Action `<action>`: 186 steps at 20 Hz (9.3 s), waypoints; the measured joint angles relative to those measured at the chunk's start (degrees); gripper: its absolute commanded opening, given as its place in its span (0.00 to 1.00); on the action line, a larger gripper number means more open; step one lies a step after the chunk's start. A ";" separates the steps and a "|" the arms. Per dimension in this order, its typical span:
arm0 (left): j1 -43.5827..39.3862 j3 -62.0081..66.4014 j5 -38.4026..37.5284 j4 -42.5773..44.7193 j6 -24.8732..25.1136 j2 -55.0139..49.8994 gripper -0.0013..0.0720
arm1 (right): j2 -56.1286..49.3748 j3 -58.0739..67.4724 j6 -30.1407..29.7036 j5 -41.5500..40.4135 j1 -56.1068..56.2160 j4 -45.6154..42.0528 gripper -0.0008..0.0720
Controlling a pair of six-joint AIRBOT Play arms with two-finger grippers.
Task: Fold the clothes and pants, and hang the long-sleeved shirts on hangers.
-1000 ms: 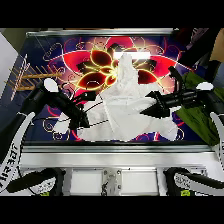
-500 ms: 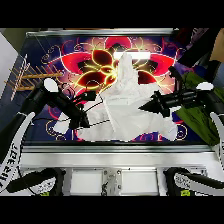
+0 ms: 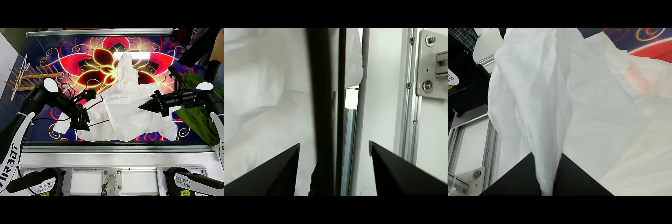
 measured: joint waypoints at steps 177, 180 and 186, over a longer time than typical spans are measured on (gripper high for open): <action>16.39 -4.35 31.43 -3.78 -43.28 22.38 0.05 | 25.49 -3.41 12.26 -27.82 0.04 4.35 0.01; 16.37 -4.87 31.67 -3.26 -43.34 21.42 0.79 | 25.51 -3.69 11.74 -28.28 0.11 6.23 0.01; 14.58 -5.14 32.50 -3.19 -47.06 20.55 0.79 | 25.49 -3.82 11.54 -28.30 0.50 7.21 0.02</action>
